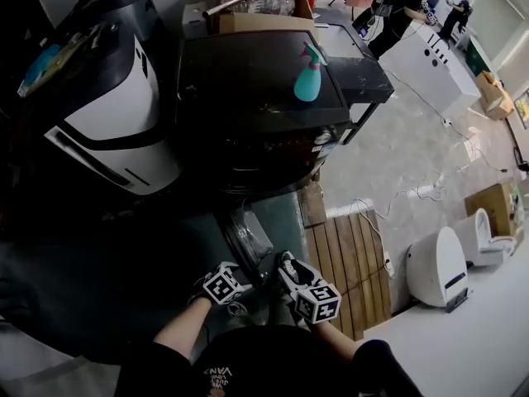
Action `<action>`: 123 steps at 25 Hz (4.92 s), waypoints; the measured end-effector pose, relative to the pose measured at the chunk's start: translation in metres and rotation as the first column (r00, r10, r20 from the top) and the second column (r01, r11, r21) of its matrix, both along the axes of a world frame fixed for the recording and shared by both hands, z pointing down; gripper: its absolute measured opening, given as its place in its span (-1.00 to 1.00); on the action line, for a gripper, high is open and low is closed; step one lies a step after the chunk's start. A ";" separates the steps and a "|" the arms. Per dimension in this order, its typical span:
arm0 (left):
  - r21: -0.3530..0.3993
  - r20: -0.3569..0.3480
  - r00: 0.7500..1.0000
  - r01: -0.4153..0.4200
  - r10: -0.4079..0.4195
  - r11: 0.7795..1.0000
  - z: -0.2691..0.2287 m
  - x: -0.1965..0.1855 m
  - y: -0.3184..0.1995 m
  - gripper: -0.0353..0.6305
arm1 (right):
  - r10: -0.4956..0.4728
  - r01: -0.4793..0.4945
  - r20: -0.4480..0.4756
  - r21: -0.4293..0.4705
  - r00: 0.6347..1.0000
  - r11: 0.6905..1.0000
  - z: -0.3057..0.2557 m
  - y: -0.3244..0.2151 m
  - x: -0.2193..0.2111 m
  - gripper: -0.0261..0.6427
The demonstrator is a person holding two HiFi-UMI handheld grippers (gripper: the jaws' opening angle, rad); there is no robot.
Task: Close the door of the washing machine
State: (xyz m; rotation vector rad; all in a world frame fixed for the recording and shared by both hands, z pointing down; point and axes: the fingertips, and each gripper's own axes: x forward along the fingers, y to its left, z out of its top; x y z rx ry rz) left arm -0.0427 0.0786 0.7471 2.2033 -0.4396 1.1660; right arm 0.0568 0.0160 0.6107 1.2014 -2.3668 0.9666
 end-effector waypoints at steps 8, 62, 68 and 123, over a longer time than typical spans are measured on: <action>-0.018 -0.043 0.999 -0.013 0.012 1.000 -0.002 0.065 -0.061 -0.16 | 0.041 -0.042 -0.014 -0.039 0.999 0.998 0.017 -0.052 0.052 -0.37; 0.251 -0.144 0.835 0.550 -0.531 0.797 -0.023 0.113 -0.373 -0.86 | 0.249 -0.245 0.032 -0.099 0.968 0.965 0.152 -0.321 0.116 -0.92; 0.271 -0.209 0.749 0.663 -0.629 0.698 -0.036 0.095 -0.384 -0.86 | 0.271 -0.265 0.055 -0.096 0.961 0.959 0.158 -0.340 0.113 -0.92; 0.350 -0.228 0.757 0.650 -0.612 0.674 -0.050 0.063 -0.389 -0.86 | 0.317 -0.311 0.110 -0.074 0.942 0.948 0.133 -0.363 0.117 -0.92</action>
